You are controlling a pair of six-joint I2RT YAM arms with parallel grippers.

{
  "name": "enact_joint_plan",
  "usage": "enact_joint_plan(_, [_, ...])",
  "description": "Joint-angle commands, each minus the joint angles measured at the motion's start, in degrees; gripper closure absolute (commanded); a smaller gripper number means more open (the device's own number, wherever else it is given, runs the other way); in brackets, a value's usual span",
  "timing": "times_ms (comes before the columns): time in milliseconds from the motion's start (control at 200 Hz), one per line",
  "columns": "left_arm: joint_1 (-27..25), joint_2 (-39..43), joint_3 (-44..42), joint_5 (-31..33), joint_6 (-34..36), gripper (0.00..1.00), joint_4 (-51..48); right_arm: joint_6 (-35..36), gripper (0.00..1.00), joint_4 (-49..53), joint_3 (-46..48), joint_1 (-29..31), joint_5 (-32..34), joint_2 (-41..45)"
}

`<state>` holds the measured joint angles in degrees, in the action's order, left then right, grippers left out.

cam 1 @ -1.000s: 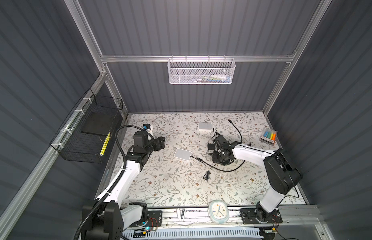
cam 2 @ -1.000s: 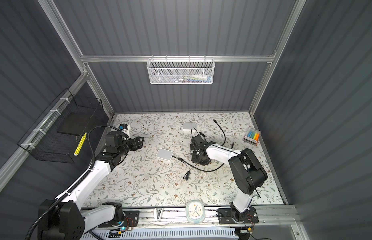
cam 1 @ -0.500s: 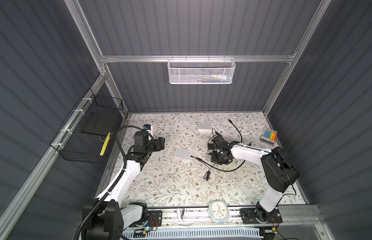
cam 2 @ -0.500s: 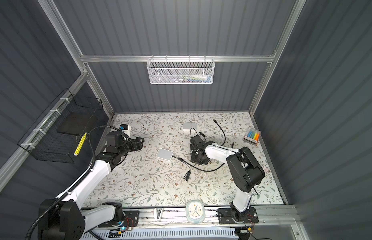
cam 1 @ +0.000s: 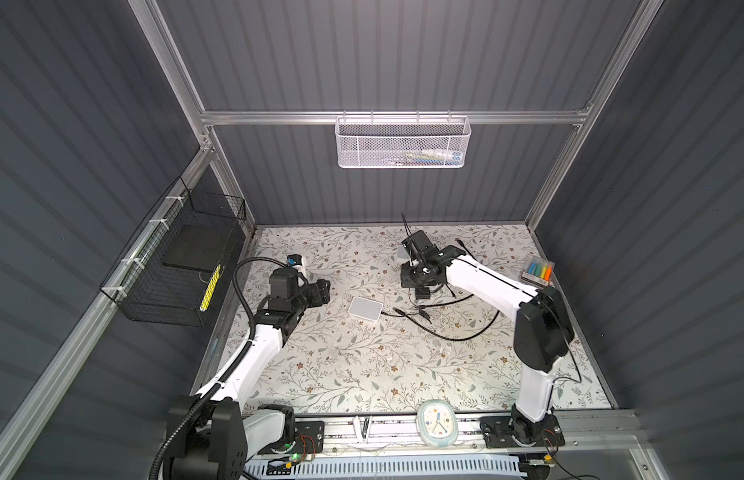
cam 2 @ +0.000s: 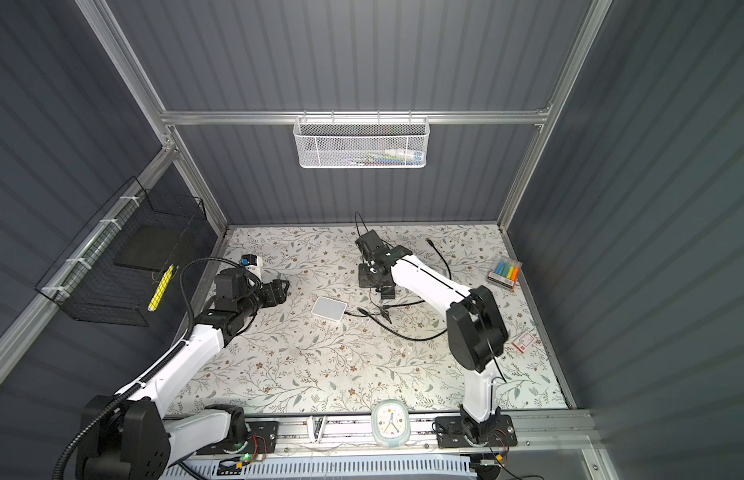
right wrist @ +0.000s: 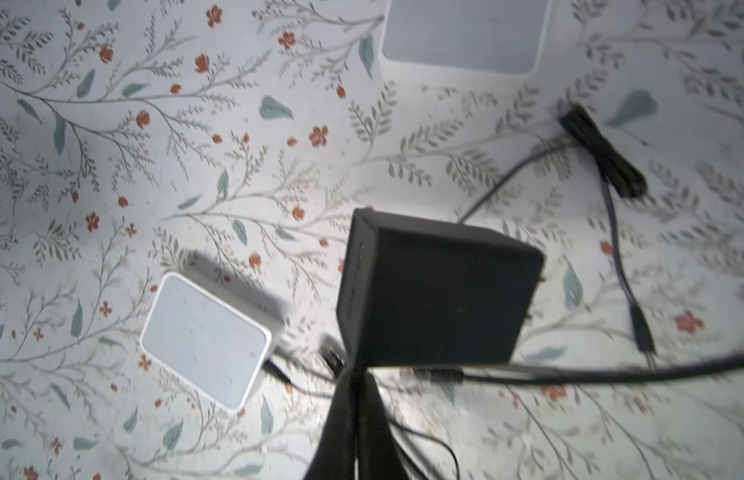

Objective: Insert the plug into the switch port

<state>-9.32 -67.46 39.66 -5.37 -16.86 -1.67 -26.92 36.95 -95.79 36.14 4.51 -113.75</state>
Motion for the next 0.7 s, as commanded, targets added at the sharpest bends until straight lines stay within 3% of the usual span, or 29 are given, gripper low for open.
enact_joint_plan(0, [0.01, 0.33, -3.35, -1.49, -4.48, 0.23, 4.26, 5.41, 1.0, 2.11, -7.42, -0.27, -0.7, -7.04])
enact_joint_plan(395, [0.01, -0.14, -6.16, -1.82, -6.12, 0.24, 5.95, 8.04, 1.0, 8.49, -44.63, -0.2, -6.01, -25.7])
enact_joint_plan(500, [0.01, -0.86, -7.08, -2.76, -6.77, 0.24, 7.8, 6.8, 1.0, 4.37, -45.74, -0.12, -11.05, -27.43])
enact_joint_plan(695, [-2.17, -2.9, -7.25, -10.89, -3.02, 0.26, 9.83, 5.74, 1.0, -4.49, -43.08, 0.0, -17.16, -30.23])
